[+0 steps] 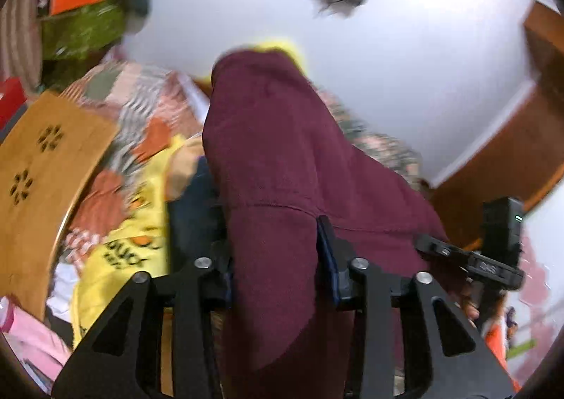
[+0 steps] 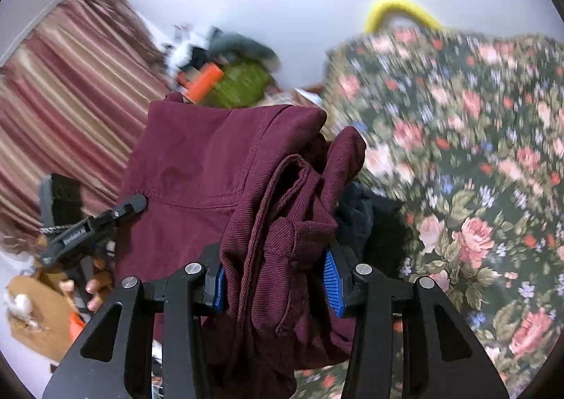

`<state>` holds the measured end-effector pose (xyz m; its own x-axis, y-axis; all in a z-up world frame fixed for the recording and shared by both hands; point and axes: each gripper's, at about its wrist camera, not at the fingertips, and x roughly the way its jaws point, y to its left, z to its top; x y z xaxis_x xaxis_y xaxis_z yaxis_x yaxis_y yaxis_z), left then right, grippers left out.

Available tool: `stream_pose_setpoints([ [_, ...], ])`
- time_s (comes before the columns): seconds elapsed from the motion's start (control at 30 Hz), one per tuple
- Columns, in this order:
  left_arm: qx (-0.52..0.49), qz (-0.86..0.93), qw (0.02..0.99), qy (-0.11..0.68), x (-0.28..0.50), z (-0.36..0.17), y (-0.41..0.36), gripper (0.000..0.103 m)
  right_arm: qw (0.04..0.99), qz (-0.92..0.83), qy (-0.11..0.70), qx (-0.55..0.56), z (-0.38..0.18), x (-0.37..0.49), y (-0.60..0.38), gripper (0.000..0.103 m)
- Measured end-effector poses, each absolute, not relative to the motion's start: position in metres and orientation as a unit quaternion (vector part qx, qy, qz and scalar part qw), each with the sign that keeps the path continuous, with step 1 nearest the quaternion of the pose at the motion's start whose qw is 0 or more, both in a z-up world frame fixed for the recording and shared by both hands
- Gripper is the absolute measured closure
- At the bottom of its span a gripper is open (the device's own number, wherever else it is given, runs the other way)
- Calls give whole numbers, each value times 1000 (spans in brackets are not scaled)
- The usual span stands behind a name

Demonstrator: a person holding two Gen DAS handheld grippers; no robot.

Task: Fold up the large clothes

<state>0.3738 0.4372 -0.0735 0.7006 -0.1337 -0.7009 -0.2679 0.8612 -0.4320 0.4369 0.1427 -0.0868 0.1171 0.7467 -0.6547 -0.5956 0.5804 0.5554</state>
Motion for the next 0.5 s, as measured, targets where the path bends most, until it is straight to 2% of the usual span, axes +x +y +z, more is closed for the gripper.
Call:
stream_pose_setpoints([
  [0.07, -277, 43, 876, 393, 379, -96, 448, 59, 744, 442, 497, 67, -107, 443, 152, 58],
  [0.17, -277, 37, 879, 386, 378, -101, 449, 56, 749, 439, 492, 63, -115, 445, 151, 56],
  [0.3, -236, 54, 886, 396, 375, -87, 433, 53, 745, 438, 499, 64, -106, 443, 140, 49],
  [0.5, -153, 114, 897, 398, 358, -66, 402, 52, 781, 410, 471, 5, -72, 414, 125, 48],
])
